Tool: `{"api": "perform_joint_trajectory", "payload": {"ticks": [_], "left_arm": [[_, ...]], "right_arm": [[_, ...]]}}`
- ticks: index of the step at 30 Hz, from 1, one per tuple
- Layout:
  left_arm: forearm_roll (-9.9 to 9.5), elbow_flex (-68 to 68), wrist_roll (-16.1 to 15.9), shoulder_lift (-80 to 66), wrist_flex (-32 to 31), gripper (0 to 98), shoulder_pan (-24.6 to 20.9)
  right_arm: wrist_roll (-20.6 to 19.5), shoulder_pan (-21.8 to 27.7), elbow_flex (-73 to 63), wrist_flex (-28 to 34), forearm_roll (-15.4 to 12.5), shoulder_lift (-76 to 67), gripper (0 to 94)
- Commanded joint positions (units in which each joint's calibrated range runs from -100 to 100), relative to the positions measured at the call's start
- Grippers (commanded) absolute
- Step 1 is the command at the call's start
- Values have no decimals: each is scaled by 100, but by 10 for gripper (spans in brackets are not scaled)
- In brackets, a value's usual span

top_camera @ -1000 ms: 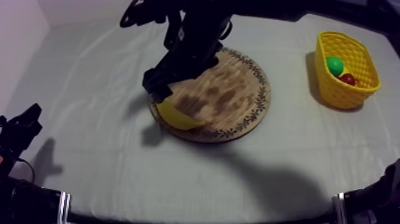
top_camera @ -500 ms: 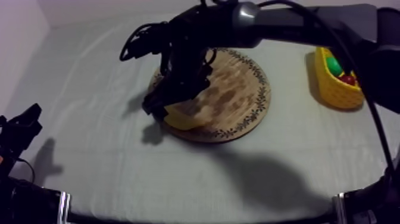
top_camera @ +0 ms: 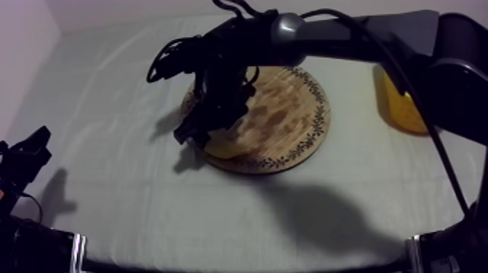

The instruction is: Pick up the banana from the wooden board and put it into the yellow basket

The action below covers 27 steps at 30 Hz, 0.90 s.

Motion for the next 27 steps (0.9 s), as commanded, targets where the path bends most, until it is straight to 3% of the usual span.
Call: {"api": "perform_joint_trajectory", "payload": {"ticks": [1, 8, 12, 16, 27], "left_arm": [[2, 0, 2, 0, 0, 1, 2], [2, 0, 2, 0, 0, 1, 2], [2, 0, 2, 0, 0, 1, 2], [2, 0, 2, 0, 0, 1, 2], [2, 0, 2, 0, 0, 1, 2]], "right_arm": [[15, -15, -3, 48, -9, 14, 433], [11, -76, 111, 67, 18, 60, 403], [92, -105, 136, 86, -2, 66, 256], [113, -144, 143, 174, 22, 41, 183], [260, 30, 132, 476, 25, -696, 163]]}}
